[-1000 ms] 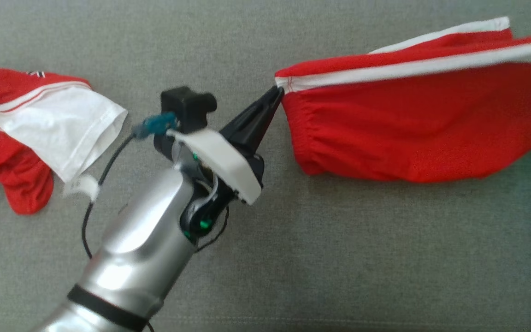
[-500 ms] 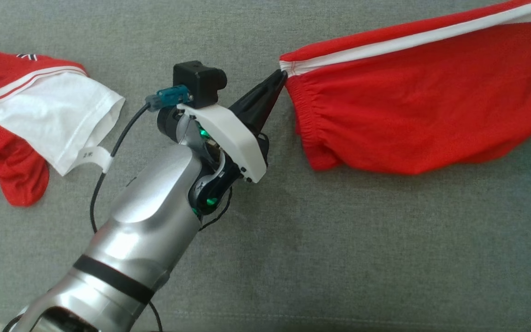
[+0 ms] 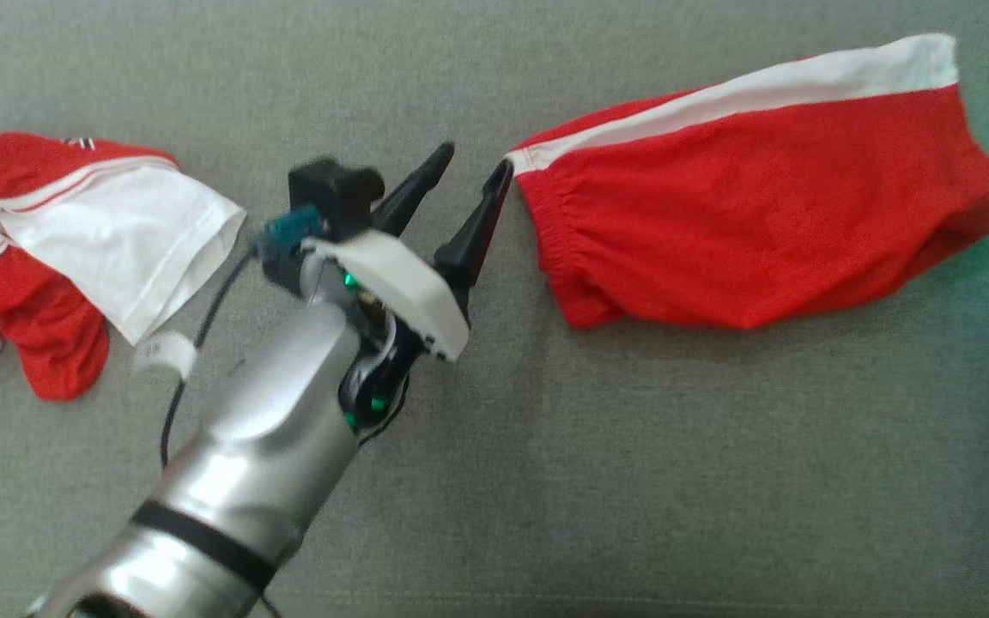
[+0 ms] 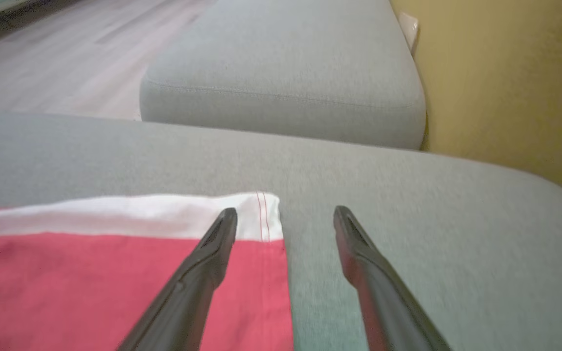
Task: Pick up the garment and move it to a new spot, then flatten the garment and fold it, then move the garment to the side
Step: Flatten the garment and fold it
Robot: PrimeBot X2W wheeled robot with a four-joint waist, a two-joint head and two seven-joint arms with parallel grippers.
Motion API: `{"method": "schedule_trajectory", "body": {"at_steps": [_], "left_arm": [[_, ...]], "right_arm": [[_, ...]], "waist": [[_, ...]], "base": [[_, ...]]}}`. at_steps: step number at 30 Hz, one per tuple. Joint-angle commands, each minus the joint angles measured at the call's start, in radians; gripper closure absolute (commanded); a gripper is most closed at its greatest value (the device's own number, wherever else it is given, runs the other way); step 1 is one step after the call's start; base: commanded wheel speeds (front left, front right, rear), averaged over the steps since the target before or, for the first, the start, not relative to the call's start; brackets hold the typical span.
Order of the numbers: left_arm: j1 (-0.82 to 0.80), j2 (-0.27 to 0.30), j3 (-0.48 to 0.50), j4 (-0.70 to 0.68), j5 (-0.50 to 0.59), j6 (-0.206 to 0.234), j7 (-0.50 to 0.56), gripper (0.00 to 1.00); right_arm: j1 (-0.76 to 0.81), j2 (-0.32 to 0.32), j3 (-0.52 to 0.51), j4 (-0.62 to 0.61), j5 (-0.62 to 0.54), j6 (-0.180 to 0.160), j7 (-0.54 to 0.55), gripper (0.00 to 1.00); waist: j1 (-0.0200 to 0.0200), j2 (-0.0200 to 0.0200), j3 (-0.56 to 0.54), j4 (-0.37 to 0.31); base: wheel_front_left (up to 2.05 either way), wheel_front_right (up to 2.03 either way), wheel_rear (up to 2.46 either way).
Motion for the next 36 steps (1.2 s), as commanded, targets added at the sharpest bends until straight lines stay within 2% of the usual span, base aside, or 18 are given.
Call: {"method": "schedule_trajectory", "body": {"at_steps": [1, 6, 13, 20, 26, 30, 31, 32, 33, 36], "left_arm": [[0.027, 0.036, 0.040, -0.043, 0.038, 0.032, -0.021, 0.00], [0.163, 0.049, 0.110, -0.178, 0.153, 0.139, -0.030, 0.00], [0.410, 0.034, 0.189, -0.375, 0.277, 0.200, -0.031, 0.00], [0.559, 0.010, 0.234, -0.509, 0.376, 0.219, -0.031, 0.00], [0.597, -0.008, 0.252, -0.544, 0.438, 0.207, -0.031, 0.00], [0.608, -0.016, 0.270, -0.557, 0.473, 0.210, -0.031, 0.00], [0.612, -0.019, 0.278, -0.561, 0.477, 0.212, -0.031, 0.00], [0.616, -0.021, 0.284, -0.564, 0.482, 0.214, -0.031, 0.00], [0.620, -0.022, 0.289, -0.567, 0.488, 0.216, -0.031, 0.00], [0.637, -0.027, 0.307, -0.573, 0.501, 0.220, -0.031, 0.00]], "right_arm": [[0.056, -0.010, 0.014, 0.000, 0.003, -0.001, -0.005, 0.00], [0.097, 0.053, 0.013, 0.095, 0.019, -0.001, -0.022, 0.00], [0.111, 0.090, 0.013, 0.265, -0.016, -0.001, -0.045, 0.00], [0.087, 0.097, -0.017, 0.404, -0.009, -0.001, -0.065, 0.00], [0.057, 0.098, -0.042, 0.507, 0.001, -0.001, -0.064, 0.00], [0.056, 0.124, -0.047, 0.517, 0.071, -0.001, -0.015, 0.00], [0.059, 0.127, -0.039, 0.512, 0.084, -0.001, 0.000, 0.13], [0.064, 0.128, -0.027, 0.504, 0.093, -0.001, 0.014, 0.59], [0.069, 0.127, -0.015, 0.494, 0.102, -0.001, 0.025, 1.00], [0.078, 0.100, 0.020, 0.478, 0.095, -0.001, 0.002, 1.00]], "waist": [[0.0000, 0.0000, -0.049, -0.013], [0.0000, 0.0000, -0.104, -0.003], [0.0000, 0.0000, -0.149, 0.054], [0.0000, 0.0000, -0.149, 0.115], [0.0000, 0.0000, -0.132, 0.155], [0.0000, 0.0000, -0.120, 0.170], [0.0000, 0.0000, -0.120, 0.171], [0.0000, 0.0000, -0.119, 0.171], [0.0000, 0.0000, -0.120, 0.170], [0.0000, 0.0000, -0.131, 0.161]], "base": [[0.00, 0.00, 0.00], [0.00, 0.00, 0.00], [0.00, 0.00, 0.00], [0.00, 0.00, 0.00], [0.00, 0.00, 0.00], [0.00, 0.00, 0.00], [0.00, 0.00, 0.00], [0.00, 0.00, 0.00], [0.00, 0.00, 0.00], [0.00, 0.00, 0.00]]}}
